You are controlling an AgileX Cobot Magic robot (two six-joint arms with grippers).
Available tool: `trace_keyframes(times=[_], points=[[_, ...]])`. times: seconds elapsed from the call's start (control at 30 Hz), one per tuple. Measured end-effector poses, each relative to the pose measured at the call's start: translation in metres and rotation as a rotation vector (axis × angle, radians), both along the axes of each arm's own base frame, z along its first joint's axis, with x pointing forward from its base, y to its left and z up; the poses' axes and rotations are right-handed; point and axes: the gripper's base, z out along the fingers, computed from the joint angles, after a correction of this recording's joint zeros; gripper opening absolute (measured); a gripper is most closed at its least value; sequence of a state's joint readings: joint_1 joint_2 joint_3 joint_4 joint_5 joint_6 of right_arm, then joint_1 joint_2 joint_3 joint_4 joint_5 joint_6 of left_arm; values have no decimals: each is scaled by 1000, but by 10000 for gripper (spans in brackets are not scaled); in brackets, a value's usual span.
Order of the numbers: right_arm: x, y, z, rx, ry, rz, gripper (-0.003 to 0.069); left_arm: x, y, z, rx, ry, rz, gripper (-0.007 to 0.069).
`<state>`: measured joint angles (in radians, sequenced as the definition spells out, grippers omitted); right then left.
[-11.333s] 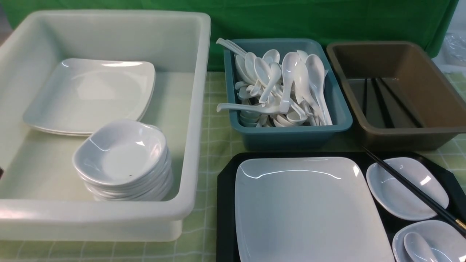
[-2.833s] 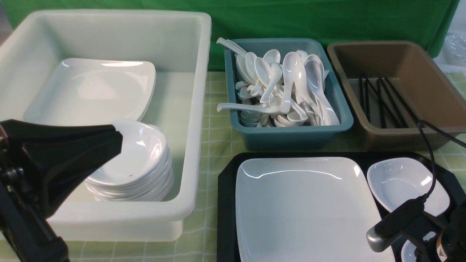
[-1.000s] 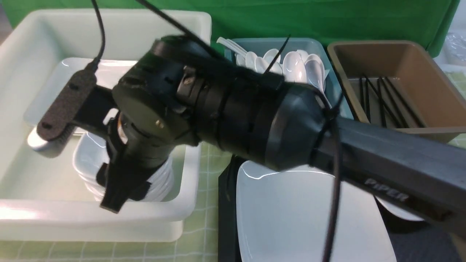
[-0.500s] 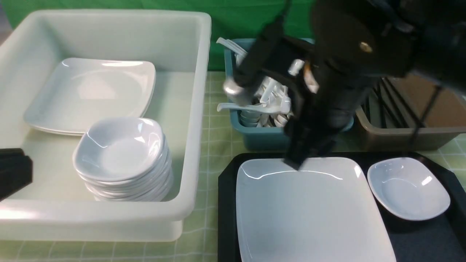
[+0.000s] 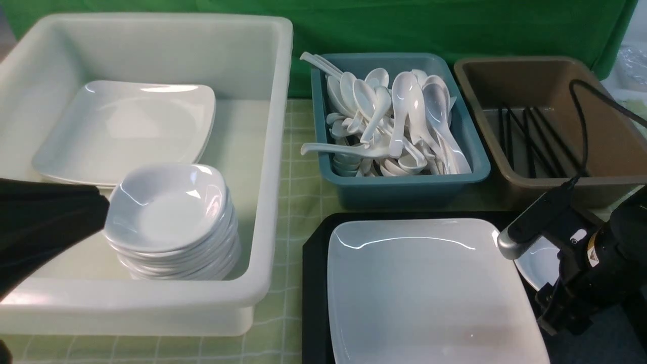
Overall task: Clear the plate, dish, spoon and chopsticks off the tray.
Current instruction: Use the right arm to grab a small plate from the dinner plate, then use the right arm to put the small plate into the large storage box on the left
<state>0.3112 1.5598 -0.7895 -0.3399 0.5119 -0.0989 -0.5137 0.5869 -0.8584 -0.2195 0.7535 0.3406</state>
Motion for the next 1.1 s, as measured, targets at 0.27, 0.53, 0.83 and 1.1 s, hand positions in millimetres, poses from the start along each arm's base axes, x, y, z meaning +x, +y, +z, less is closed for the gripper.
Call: trace_keyframes(times=[0.27, 0.53, 0.83, 1.1], points=[[12, -4, -22, -21, 23, 60, 474, 0, -1, 0, -8, 5, -4, 10], [11, -2, -9, -39, 4, 89, 183, -1, -1, 0, 0, -3, -14, 10], [-22, 38, 105, 47, -90, 42, 63, 0, 0, 0, 31, -26, -19, 10], [-63, 180, 209, 379, -379, 525, 63, -12, 19, 2, 37, -59, 107, 10]])
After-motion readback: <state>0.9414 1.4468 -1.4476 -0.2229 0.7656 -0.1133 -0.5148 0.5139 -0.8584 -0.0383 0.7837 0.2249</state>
